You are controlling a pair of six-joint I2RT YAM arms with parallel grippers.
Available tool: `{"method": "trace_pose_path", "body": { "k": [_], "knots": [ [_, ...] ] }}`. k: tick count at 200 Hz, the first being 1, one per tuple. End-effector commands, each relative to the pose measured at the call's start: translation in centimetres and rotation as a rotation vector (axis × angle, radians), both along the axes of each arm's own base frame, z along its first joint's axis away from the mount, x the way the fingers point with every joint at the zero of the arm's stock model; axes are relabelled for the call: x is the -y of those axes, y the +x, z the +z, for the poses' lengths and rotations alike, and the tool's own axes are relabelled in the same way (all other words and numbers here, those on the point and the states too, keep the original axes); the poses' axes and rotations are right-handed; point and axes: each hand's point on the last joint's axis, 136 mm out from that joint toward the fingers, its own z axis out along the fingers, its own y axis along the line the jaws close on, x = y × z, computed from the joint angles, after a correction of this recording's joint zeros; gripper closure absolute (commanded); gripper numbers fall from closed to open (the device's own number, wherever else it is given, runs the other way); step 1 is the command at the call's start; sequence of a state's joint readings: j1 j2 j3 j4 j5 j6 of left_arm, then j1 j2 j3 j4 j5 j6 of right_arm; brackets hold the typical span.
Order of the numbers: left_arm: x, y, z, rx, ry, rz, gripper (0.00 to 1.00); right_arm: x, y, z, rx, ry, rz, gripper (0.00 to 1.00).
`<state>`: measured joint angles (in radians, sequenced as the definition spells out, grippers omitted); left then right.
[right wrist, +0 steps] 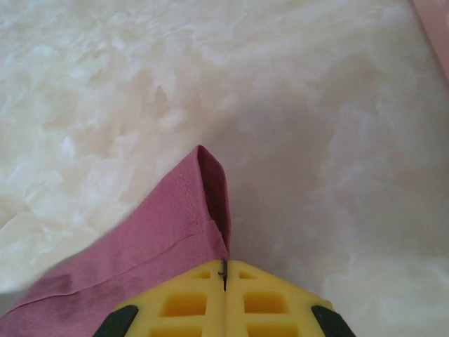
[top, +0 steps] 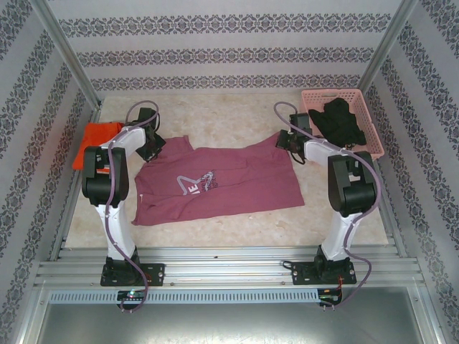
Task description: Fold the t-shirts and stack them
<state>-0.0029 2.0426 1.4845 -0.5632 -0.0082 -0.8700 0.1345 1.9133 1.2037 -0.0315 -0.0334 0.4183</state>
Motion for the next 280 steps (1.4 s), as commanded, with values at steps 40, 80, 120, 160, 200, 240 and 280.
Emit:
{"method": "trace_pose_path", "body": {
  "k": [40, 80, 120, 160, 200, 240, 280],
  "knots": [
    [-2.2, 1.3, 0.5, 0.001, 0.038, 0.025, 1.0, 1.7, 4.2, -0.3, 0.038, -0.013, -0.046, 1.0],
    [-2.5, 2.4, 1.1, 0.015, 0.038, 0.027, 1.0, 1.7, 5.3, 0.1, 0.039, 0.004, -0.047, 0.81],
    [-2.5, 2.8, 1.3, 0.027, 0.035, 0.029, 1.0, 2.6, 4.9, 2.2, 0.075, -0.075, -0.11, 0.42],
    [-2.3, 2.9, 1.2, 0.029, 0.022, 0.031, 1.0, 2.3, 5.9, 0.6, -0.031, -0.082, -0.143, 0.46],
    [-2.4, 2.8, 1.3, 0.027, 0.027, 0.024, 1.0, -0.4, 5.4, -1.5, -0.123, -0.053, -0.092, 0.55],
    [-2.7, 2.5, 1.7, 0.029, 0.021, 0.02, 1.0, -2.8, 0.2, -2.2, -0.117, -0.044, -0.049, 0.56],
    [-2.6, 2.1, 1.4, 0.028, 0.006, 0.007, 1.0, -3.1, -6.5, -4.2, -0.159, -0.08, -0.059, 0.56]
  ]
}}
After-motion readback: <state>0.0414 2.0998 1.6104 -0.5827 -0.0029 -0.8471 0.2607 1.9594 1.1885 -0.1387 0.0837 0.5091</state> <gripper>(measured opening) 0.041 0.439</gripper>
